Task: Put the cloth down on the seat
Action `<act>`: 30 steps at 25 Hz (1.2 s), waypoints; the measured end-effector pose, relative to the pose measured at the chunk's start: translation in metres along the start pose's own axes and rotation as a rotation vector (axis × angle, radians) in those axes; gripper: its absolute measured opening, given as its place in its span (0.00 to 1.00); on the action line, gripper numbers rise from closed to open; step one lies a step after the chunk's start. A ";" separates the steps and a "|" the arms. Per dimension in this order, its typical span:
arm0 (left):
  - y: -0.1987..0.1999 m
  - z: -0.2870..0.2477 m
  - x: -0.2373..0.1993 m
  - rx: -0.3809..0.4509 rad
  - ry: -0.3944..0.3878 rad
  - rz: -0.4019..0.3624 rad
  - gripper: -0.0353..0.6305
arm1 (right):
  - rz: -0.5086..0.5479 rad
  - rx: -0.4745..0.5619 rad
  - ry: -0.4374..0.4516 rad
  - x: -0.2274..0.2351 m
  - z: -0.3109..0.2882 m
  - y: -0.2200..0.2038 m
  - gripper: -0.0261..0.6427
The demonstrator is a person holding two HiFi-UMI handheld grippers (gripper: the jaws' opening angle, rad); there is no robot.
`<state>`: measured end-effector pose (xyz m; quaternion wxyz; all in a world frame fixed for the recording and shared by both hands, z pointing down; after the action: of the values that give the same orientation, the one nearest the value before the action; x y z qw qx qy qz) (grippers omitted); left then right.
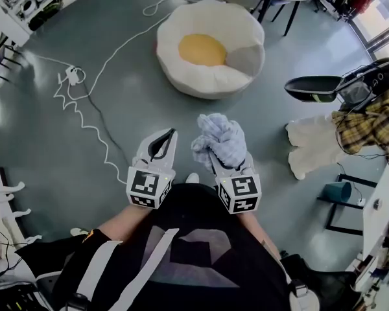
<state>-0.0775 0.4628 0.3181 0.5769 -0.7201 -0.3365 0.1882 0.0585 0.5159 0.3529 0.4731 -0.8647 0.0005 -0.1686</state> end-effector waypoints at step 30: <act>0.011 -0.054 -0.101 0.034 -0.044 0.027 0.06 | -0.077 0.013 -0.037 -0.018 -0.093 0.062 0.39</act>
<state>-0.1097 0.3522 0.3097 0.5788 -0.7105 -0.3360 0.2175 0.0237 0.4088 0.3430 0.4718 -0.8640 -0.0426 -0.1706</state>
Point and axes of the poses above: the fingertips, and each gripper's own axes: z backward along the fingers, x to its right, y out of its top, the point moved 2 cm from there along z, backward along the fingers, and after that the axes turned 13 degrees about -z, right-handed, at the moved point
